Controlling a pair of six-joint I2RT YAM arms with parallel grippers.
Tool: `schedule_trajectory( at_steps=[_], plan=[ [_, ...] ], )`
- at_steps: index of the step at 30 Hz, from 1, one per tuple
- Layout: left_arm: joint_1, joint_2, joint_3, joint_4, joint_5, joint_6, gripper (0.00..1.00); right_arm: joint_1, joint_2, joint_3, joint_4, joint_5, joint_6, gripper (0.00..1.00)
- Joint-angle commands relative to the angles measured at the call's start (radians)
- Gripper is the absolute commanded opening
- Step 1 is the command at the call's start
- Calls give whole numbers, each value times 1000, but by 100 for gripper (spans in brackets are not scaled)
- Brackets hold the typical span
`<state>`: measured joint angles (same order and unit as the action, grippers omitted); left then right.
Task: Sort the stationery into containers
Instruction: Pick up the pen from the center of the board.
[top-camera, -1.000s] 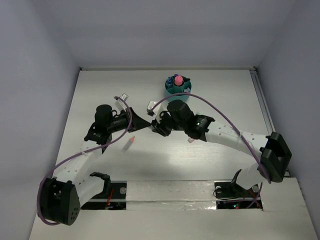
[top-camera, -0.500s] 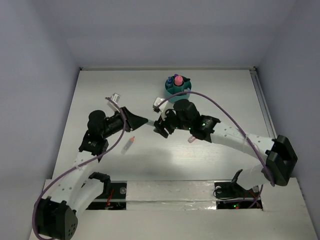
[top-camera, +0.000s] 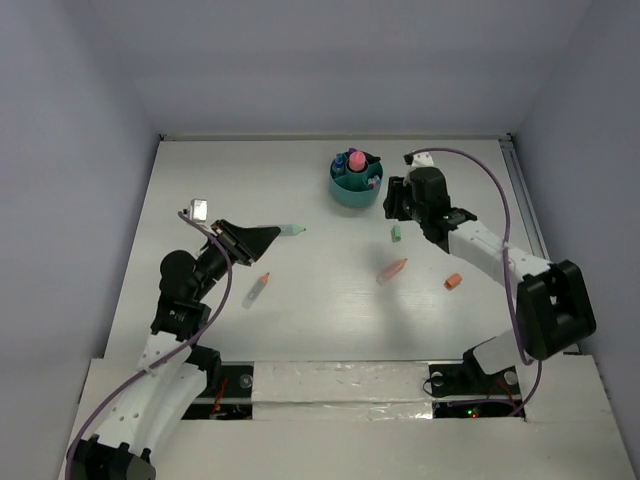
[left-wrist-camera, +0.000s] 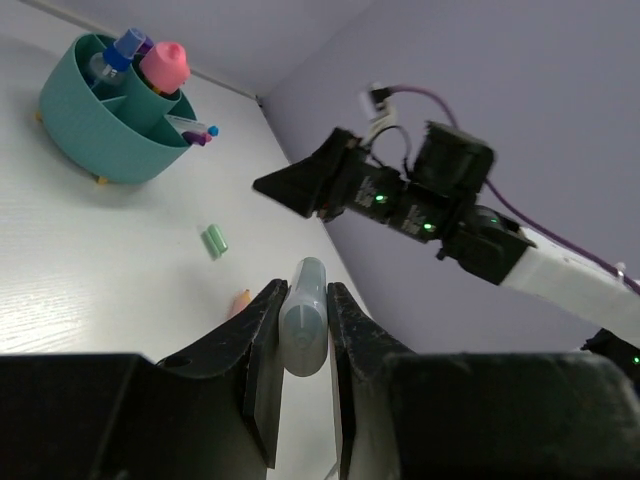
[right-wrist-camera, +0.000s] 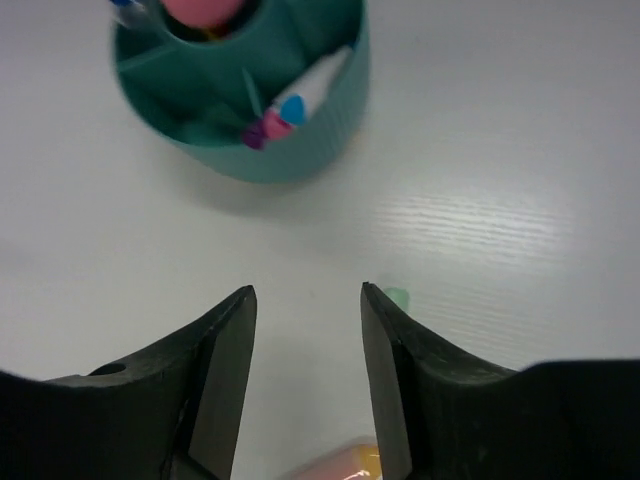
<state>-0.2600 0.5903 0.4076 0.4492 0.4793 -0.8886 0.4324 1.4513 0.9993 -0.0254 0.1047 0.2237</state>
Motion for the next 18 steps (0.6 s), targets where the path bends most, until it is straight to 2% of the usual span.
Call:
schedule_trajectory(
  at_steps=[1,2,7,12,14,16,17,18],
  plan=[
    [-1,3,20,83,-6,8,0,-56,93,18,-74,55,75,58],
    [-1,9,25,68,5,19,0,-66,116,48,-93,44,68,63],
    [-1,16,5,77,25,36,0,-75,221,127,-156,53,31,65],
    [-1,14,-21,111,36,25,0,-75,287,163,-192,78,32,62],
    [-1,11,-30,120,36,20,0,-75,246,121,-156,104,65,59],
    [-1,11,-41,134,32,10,0,-75,104,12,-82,28,101,58],
    [-1,14,-46,160,25,-12,0,-75,48,-25,9,-43,126,58],
    [-1,14,-52,181,21,-29,0,-55,-9,-66,94,-209,155,59]
  ],
)
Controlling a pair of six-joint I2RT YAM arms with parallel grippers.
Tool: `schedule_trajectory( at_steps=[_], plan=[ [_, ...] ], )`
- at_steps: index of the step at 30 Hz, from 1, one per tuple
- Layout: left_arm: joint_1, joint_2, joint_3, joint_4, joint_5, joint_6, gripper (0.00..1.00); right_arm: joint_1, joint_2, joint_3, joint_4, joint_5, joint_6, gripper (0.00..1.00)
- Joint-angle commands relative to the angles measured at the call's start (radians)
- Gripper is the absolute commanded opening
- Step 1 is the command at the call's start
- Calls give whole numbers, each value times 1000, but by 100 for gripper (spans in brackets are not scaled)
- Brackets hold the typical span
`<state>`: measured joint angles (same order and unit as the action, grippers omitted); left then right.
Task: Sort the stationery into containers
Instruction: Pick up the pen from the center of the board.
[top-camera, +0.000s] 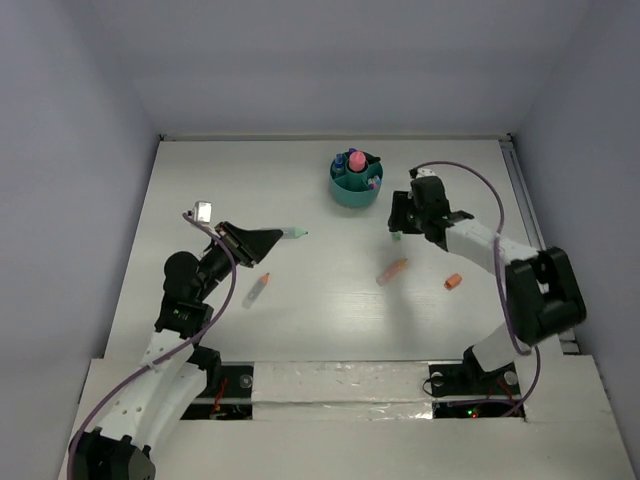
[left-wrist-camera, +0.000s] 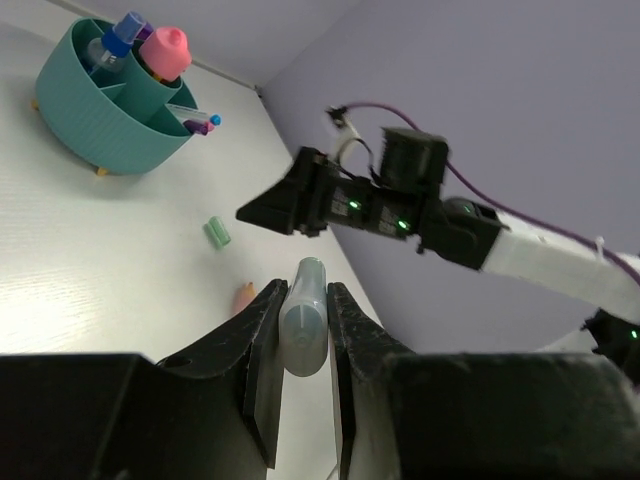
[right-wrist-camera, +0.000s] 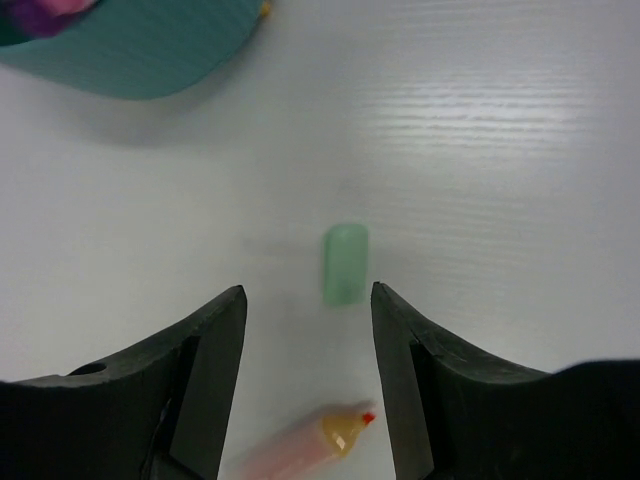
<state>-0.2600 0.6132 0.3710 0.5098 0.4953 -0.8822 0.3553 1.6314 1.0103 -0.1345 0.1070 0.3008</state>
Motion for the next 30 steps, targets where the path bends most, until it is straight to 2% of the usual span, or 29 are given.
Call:
schedule_trajectory(
  at_steps=[1,2,4,5,7,8,11,13,18,25,30],
  plan=[
    [-1,-1,-29,140,-1,-53,0,36,-293,-120,276,-280,156,59],
    [-1,3,-35,189,-18,-98,0,56,-339,-198,444,-337,211,61],
    [-1,19,-55,238,-35,-142,0,141,-399,-269,635,-426,347,66],
    [-1,25,-61,284,-43,-165,0,178,-424,-298,776,-434,372,72],
    [-1,33,-76,332,-52,-225,0,288,-426,-314,896,-417,417,81],
    [-1,34,-79,372,-55,-242,0,313,-409,-317,1006,-421,431,88],
    [-1,20,-89,417,-60,-285,0,356,-372,-328,1206,-455,520,97],
    [-1,1,-96,434,-69,-307,0,369,-322,-293,1211,-494,553,98],
    [-1,-20,-96,432,-81,-322,0,435,-252,-250,1208,-518,540,100],
    [-1,-32,-104,421,-72,-330,0,465,-174,-164,1228,-547,520,100],
    [-10,-30,-109,418,-55,-327,0,465,-127,-96,1181,-555,524,94]
  ],
)
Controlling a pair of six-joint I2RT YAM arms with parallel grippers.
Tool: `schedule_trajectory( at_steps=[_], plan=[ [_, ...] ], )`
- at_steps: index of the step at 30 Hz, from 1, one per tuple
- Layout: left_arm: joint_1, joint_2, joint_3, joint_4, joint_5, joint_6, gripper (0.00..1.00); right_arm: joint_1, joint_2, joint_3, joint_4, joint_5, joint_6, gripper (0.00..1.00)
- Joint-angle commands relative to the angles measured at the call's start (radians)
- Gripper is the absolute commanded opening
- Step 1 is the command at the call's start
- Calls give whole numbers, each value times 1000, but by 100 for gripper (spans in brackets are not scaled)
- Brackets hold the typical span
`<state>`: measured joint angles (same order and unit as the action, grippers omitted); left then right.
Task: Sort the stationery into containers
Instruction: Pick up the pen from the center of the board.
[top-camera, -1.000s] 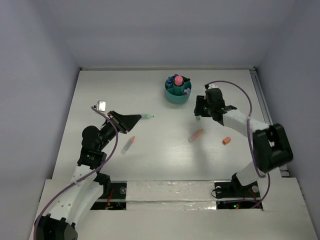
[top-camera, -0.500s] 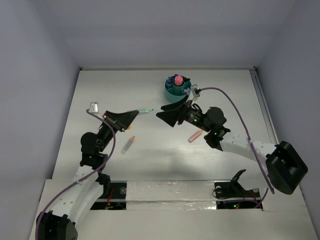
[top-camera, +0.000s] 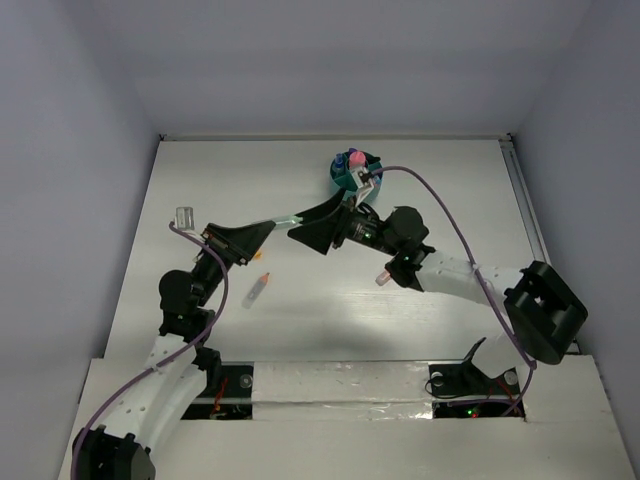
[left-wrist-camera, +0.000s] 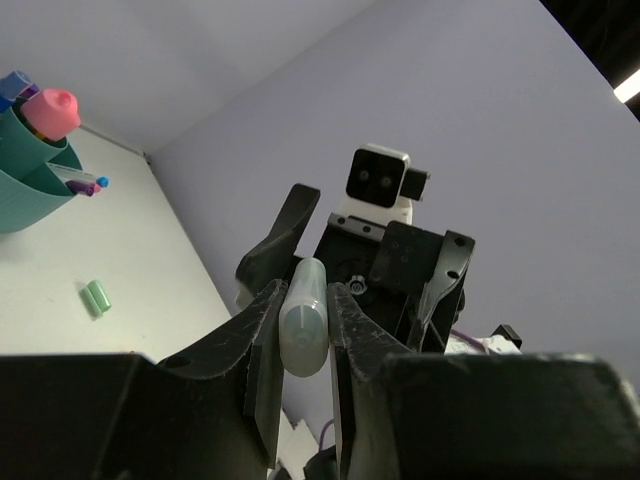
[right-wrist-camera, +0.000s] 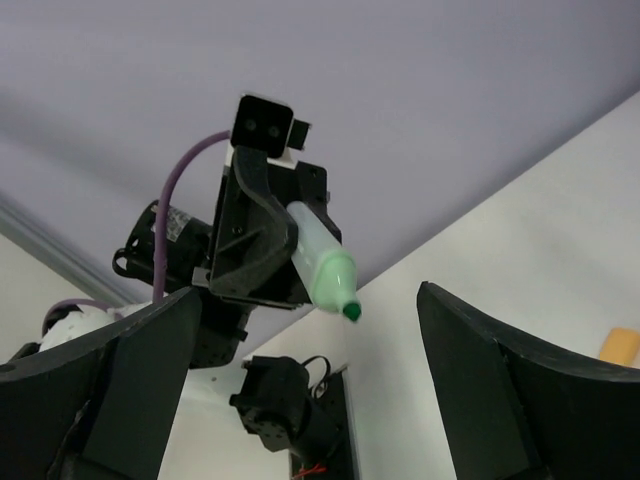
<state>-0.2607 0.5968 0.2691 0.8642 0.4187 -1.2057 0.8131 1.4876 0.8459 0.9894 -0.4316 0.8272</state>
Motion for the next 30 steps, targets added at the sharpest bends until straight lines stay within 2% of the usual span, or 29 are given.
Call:
schedule_trajectory(
  at_steps=[1,7,9,12,13,14,16,17,21,22,23,25,26,28,30],
  plan=[
    [-9,-12,-7,64,22,1,0,8,25,76,52,-18,10,93],
    [-18,-14,-21,76,25,0,0,17,62,105,54,-13,20,75],
    [-18,-12,-21,78,25,-2,0,28,66,111,43,-10,18,65],
    [-18,-14,-24,88,22,-8,0,28,74,113,35,-7,20,58],
    [-18,-15,-24,88,23,-6,0,28,74,110,38,-4,23,51],
    [-18,-14,-24,88,22,-6,0,28,76,105,40,-2,24,39],
    [-18,-14,-30,90,22,-5,0,28,77,105,38,-5,30,29],
    [-18,-14,-31,90,20,-6,0,28,79,108,31,-6,33,18],
    [-28,-12,-39,99,46,1,0,28,63,98,3,13,32,0],
    [-28,-17,-34,96,57,17,6,28,54,99,-18,17,11,0],
    [-28,-22,-25,60,83,34,19,28,42,107,-100,17,-12,0],
    [-28,-34,-2,4,118,76,30,8,-9,122,-194,7,-54,0],
    [-28,-41,19,-52,152,119,39,-32,-27,130,-301,-16,-88,0],
    [-28,-64,36,-112,182,156,42,-81,-76,142,-401,-114,-114,0],
    [-28,-81,54,-195,238,205,48,-156,-89,183,-585,-237,-164,0]
  ],
)
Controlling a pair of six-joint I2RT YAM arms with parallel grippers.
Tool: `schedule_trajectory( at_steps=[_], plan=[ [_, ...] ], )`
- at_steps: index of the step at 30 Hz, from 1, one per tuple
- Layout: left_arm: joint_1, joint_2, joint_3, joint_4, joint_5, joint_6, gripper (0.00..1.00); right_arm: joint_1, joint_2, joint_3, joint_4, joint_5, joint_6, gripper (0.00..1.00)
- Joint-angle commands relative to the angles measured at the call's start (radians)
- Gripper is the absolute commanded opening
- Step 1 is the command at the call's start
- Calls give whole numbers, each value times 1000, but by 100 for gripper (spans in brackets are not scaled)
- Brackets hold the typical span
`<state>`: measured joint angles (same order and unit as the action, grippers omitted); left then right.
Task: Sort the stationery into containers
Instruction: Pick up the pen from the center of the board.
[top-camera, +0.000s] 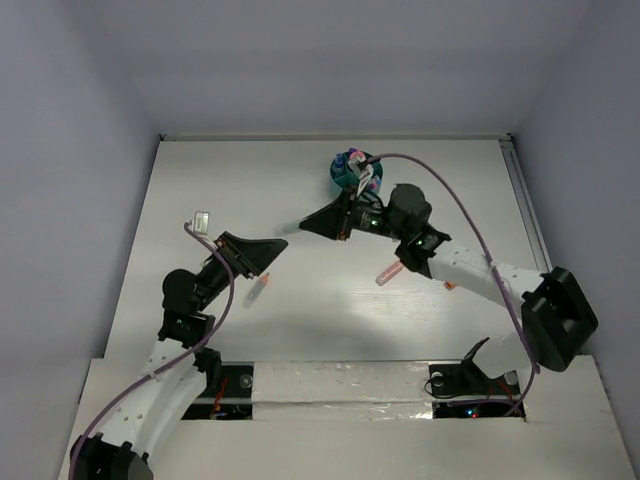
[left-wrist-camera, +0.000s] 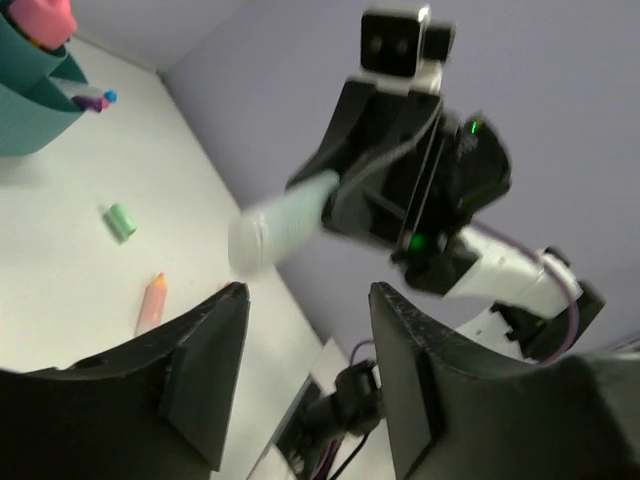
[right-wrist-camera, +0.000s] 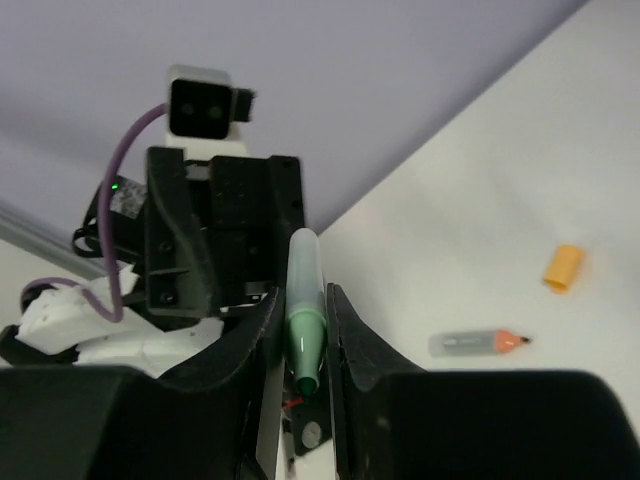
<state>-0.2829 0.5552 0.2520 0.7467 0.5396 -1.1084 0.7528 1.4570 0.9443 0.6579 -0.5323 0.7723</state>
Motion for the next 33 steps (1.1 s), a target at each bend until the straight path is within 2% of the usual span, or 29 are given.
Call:
schedule_trajectory(
  at_steps=[1,3,6,10,13,18,22,27,33],
  plan=[
    [-6,-58,93,-120,126,131,50,-115,-70,91,-298,-223,-160,0],
    [-6,-69,107,-223,164,186,54,-162,-69,142,-488,-313,-227,0],
    [-6,-67,118,-263,230,206,56,-181,-67,168,-602,-432,-304,0],
    [-6,24,159,-328,316,297,61,-193,-38,163,-592,-631,-291,0],
    [-6,75,170,-354,375,337,63,-193,-23,148,-584,-691,-272,0],
    [-6,86,216,-494,339,487,63,-193,-47,125,-551,-724,-254,0],
    [-6,103,196,-387,401,437,65,-184,-35,117,-512,-741,-219,0],
    [-16,144,168,-248,471,377,58,-109,34,143,-535,-704,-246,0],
    [-48,158,165,-236,523,366,50,-52,103,191,-526,-676,-248,0]
  ],
)
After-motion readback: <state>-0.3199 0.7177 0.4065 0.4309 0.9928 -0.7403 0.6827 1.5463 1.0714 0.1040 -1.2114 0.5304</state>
